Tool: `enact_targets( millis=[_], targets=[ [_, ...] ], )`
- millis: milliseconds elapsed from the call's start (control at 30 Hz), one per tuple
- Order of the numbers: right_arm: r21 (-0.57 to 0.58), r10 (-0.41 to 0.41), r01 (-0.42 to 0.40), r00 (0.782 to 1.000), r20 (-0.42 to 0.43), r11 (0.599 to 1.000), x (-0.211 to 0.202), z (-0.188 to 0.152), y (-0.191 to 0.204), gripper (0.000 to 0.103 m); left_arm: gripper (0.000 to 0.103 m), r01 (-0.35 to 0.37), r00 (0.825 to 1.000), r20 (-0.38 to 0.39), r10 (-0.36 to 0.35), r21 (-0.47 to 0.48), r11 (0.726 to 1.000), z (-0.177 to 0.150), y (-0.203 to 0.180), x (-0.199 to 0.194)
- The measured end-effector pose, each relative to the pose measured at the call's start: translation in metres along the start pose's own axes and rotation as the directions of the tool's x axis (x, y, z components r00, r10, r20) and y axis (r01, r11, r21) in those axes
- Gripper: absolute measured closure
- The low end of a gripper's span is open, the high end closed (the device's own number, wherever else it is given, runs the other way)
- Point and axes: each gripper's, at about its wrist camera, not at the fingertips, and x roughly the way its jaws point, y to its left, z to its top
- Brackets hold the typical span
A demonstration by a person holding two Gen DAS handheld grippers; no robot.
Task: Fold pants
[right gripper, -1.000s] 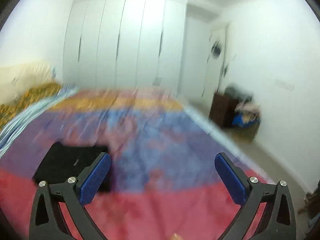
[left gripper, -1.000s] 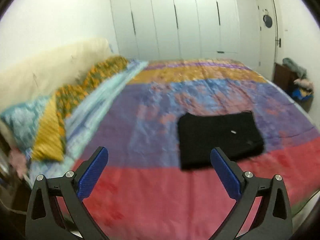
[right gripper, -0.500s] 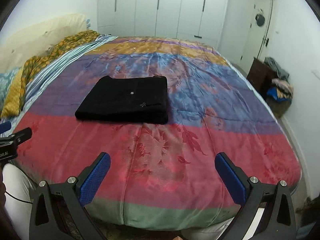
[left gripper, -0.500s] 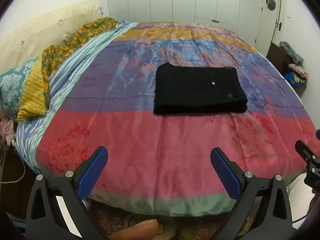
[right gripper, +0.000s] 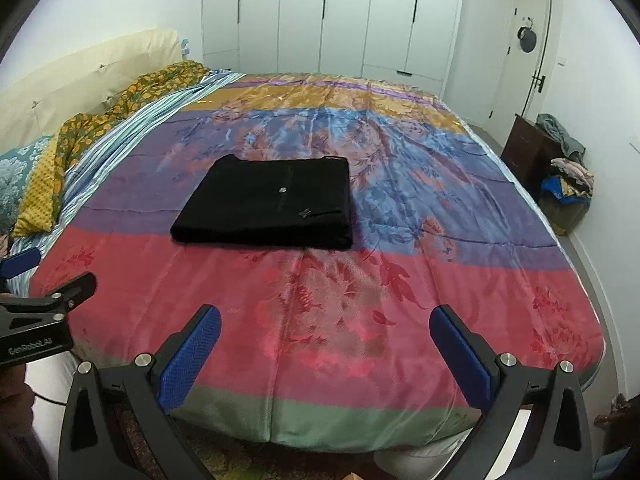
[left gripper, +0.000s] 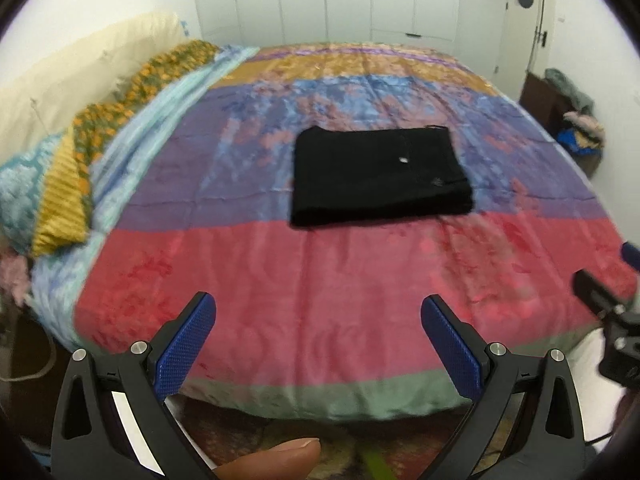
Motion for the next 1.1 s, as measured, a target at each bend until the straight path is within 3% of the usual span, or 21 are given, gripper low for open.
enact_targets(
  millis=[67, 167, 500, 700, 833, 900, 1000, 1100],
  targets=[
    [0.003, 0.013, -0.013, 1.0, -0.004, 1.0, -0.003, -0.001, 0.001, 0.0, 0.001, 0.023, 1.0, -0.01, -0.023, -0.011, 1.0, 0.001, 0.002, -0.003],
    [-0.002, 0.038, -0.038, 0.999, -0.02, 0.999, -0.007, -0.001, 0.003, 0.0, 0.001, -0.021, 1.0, -0.019, 0.021, 0.009, 1.0, 0.002, 0.0, -0.008],
    [0.014, 0.042, -0.042, 0.998, -0.048, 0.999, -0.009, -0.003, 0.003, 0.0, 0.001, -0.008, 1.0, -0.028, 0.008, -0.009, 1.0, 0.002, 0.002, -0.012],
    [0.025, 0.043, -0.042, 0.998, -0.041, 0.999, -0.011, -0.003, 0.0, 0.0, 0.001, 0.0, 1.0, 0.024, 0.001, -0.013, 1.0, 0.002, 0.004, -0.019],
    [0.059, 0.05, -0.054, 0.997, 0.058, 0.997, -0.026, 0.003, -0.008, 0.0, 0.0, 0.069, 0.989, 0.128, -0.072, 0.023, 0.997, 0.009, 0.006, -0.031],
    [0.077, 0.046, -0.057, 0.99, 0.136, 0.995, -0.039, 0.008, -0.014, 0.0, 0.0, 0.092, 0.973, 0.202, -0.113, 0.109, 0.99, 0.009, 0.001, -0.041],
    [0.093, 0.056, -0.077, 0.975, 0.214, 0.993, -0.049, 0.018, -0.023, 0.0, 0.0, 0.101, 0.973, 0.191, -0.131, 0.161, 0.982, 0.014, -0.004, -0.043],
    [0.095, -0.006, -0.013, 0.98, 0.198, 0.995, -0.045, 0.028, -0.027, 0.0, 0.0, 0.236, 0.958, 0.154, -0.243, 0.062, 0.97, 0.021, 0.005, -0.045]
  ],
)
